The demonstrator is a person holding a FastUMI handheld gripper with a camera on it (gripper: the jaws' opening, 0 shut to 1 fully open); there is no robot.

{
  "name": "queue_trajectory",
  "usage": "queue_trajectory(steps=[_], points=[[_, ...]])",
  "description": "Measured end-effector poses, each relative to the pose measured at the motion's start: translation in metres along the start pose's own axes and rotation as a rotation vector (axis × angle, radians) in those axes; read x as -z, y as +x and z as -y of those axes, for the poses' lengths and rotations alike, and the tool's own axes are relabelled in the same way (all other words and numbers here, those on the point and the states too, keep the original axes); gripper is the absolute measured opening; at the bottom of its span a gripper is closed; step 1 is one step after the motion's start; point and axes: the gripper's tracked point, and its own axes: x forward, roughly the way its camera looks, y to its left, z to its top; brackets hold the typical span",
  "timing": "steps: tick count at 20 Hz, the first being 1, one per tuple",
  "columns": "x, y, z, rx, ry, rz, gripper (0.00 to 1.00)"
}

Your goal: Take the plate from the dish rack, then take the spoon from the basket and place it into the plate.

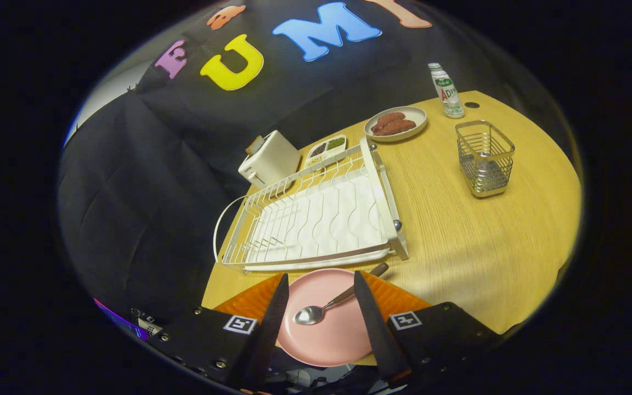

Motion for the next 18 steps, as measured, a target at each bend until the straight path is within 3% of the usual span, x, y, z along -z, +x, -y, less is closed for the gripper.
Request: queue_trajectory(steps=[5, 13, 18], points=[[-0.055, -0.031, 0.004, 0.033, -0.060, 0.133, 0.73], [-0.169, -0.102, 0.011, 0.161, -0.229, 0.439, 0.73], [-0.213, -0.147, 0.015, 0.260, -0.363, 0.592, 0.73]])
